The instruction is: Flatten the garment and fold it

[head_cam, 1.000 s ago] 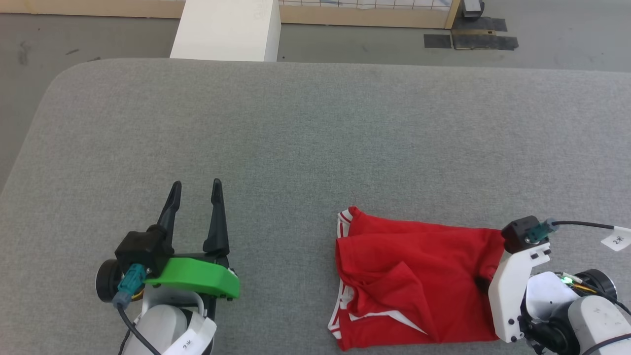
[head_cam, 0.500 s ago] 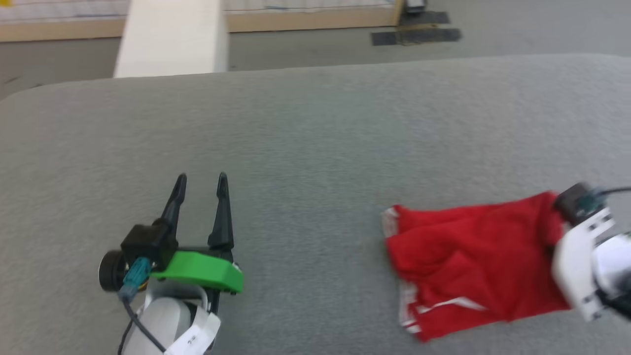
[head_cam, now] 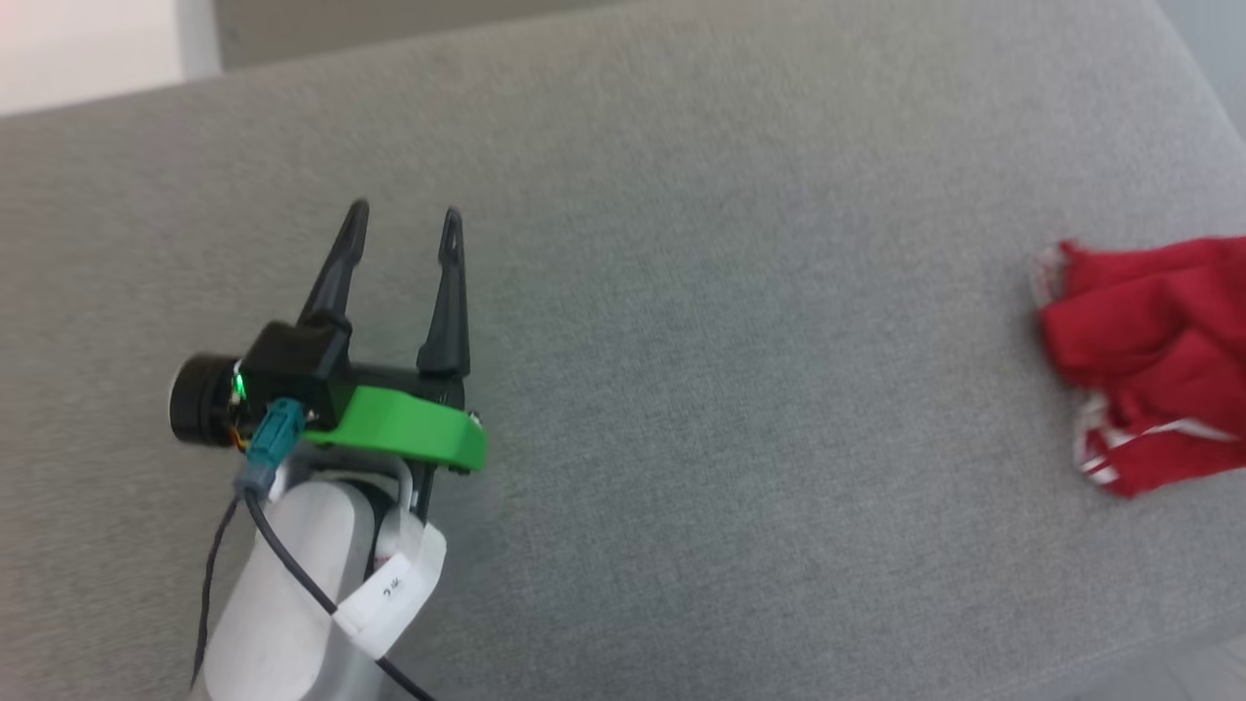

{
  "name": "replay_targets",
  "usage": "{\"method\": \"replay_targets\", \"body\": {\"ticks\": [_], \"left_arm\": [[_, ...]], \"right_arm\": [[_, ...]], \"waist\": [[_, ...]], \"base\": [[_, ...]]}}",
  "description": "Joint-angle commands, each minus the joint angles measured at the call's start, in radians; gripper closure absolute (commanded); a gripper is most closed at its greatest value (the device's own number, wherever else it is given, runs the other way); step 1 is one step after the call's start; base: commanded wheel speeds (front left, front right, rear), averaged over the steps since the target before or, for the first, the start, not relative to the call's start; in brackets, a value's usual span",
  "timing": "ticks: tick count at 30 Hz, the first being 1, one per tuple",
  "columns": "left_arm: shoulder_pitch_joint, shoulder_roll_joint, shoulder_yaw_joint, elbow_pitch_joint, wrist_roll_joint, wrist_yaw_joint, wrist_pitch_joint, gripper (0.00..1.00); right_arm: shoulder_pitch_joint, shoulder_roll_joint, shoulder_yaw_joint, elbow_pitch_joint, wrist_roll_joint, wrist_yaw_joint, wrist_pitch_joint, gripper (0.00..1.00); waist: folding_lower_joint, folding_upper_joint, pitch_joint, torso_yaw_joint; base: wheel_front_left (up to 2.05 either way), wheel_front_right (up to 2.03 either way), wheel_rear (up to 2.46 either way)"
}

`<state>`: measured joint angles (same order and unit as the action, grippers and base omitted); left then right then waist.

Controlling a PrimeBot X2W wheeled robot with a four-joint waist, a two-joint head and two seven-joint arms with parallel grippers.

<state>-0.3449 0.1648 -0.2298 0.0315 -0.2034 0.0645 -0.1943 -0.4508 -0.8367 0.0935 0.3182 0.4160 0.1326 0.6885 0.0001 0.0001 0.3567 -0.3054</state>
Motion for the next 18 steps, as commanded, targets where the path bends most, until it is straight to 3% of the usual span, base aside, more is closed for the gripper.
{"method": "replay_targets", "body": {"ticks": [1, 10, 11, 12, 13, 18], "left_arm": [[-0.024, 0.013, -0.002, -0.016, 0.016, 0.008, 0.008, 0.0], [-0.047, 0.055, -0.002, -0.131, 0.064, 0.042, 0.095, 0.0], [-0.045, 0.058, -0.001, -0.143, 0.067, 0.046, 0.101, 0.0], [-0.044, 0.061, 0.0, -0.151, 0.069, 0.048, 0.106, 0.0], [-0.042, 0.064, 0.001, -0.16, 0.07, 0.051, 0.111, 0.0], [-0.026, 0.067, 0.002, -0.172, 0.067, 0.058, 0.112, 0.0]], "right_arm": [[-0.032, 0.008, -0.02, 0.041, -0.014, -0.002, -0.031, 1.0], [-0.208, 0.08, -0.132, 0.363, -0.107, -0.002, -0.228, 1.0], [-0.229, 0.089, -0.144, 0.396, -0.122, -0.002, -0.254, 0.82], [-0.244, 0.096, -0.153, 0.423, -0.133, -0.002, -0.271, 0.53], [-0.261, 0.103, -0.161, 0.455, -0.147, -0.002, -0.291, 0.0], [-0.32, 0.117, -0.201, 0.571, -0.171, -0.002, -0.377, 0.0]], "waist": [[-0.0001, -0.0001, 0.145, -0.054], [-0.0001, -0.0001, 0.252, -0.016], [-0.0001, -0.0001, 0.258, -0.013], [-0.0001, -0.0001, 0.262, -0.012], [-0.0001, -0.0001, 0.266, -0.011], [-0.0001, -0.0001, 0.251, -0.003]], "base": [[0.0, 0.0, 0.0], [0.0, 0.0, 0.0], [0.0, 0.0, 0.0], [0.0, 0.0, 0.0], [0.0, 0.0, 0.0], [0.0, 0.0, 0.0]]}}
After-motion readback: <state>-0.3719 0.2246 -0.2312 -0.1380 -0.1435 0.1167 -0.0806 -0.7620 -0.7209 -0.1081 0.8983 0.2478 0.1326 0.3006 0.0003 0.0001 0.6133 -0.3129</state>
